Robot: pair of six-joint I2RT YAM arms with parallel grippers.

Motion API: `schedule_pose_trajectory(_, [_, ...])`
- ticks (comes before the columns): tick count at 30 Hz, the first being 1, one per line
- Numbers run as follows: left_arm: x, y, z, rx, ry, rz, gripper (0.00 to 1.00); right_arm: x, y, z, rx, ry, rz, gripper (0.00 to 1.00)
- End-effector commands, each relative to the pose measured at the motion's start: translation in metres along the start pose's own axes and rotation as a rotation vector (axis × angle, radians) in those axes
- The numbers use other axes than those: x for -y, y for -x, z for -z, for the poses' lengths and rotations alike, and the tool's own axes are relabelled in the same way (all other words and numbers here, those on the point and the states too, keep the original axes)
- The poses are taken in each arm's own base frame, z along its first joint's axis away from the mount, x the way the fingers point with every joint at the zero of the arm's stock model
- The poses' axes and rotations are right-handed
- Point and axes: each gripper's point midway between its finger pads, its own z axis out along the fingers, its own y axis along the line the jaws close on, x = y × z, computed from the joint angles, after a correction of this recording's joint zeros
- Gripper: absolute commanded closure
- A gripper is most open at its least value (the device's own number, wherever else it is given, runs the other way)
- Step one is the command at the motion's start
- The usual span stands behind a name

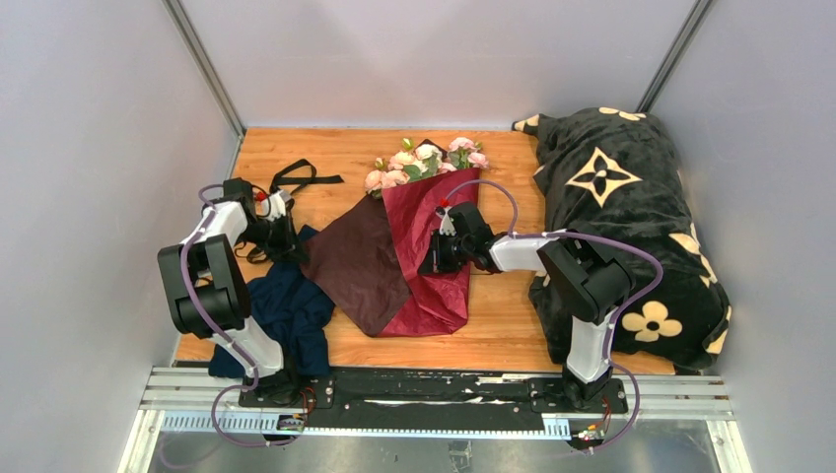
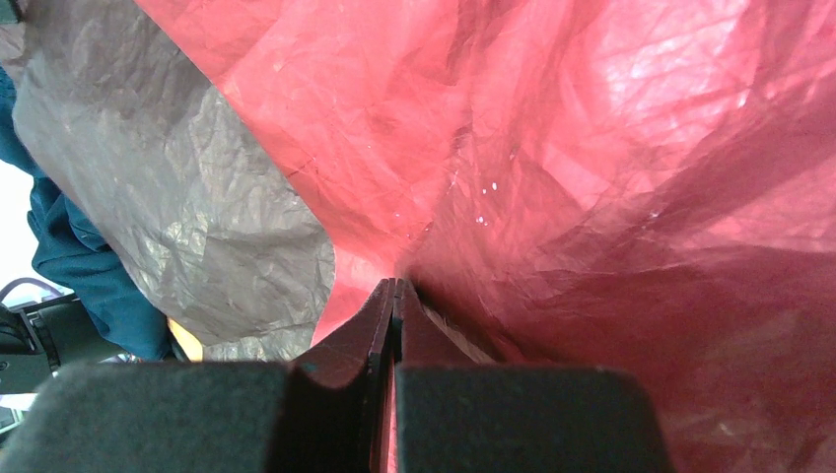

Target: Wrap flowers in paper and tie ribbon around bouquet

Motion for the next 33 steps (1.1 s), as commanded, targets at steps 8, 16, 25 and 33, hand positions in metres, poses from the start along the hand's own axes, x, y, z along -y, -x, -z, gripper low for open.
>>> schedule_pose_trajectory(8, [0.197,-0.01,0.064,0.119,-0.42,-0.56,1.0,0.041,-0.043,-0.002,-0.127,-0.166,-0.012,1.0])
schedule_pose_trajectory(16, [0.328,-0.017,0.012,0.103,-0.552,-0.761,1.0,-0.001,-0.021,-0.001,-0.072,0.018,0.007,1.0])
schedule_pose_trajectory(25, [0.336,0.048,-0.09,0.252,-0.483,-0.657,1.0,-0.04,0.016,0.045,0.188,0.045,-0.074,1.0])
schedule_pose_trajectory(33, [0.299,0.017,-0.163,0.084,-0.27,-0.793,1.0,-0.03,0.019,0.096,0.262,-0.122,-0.082,1.0])
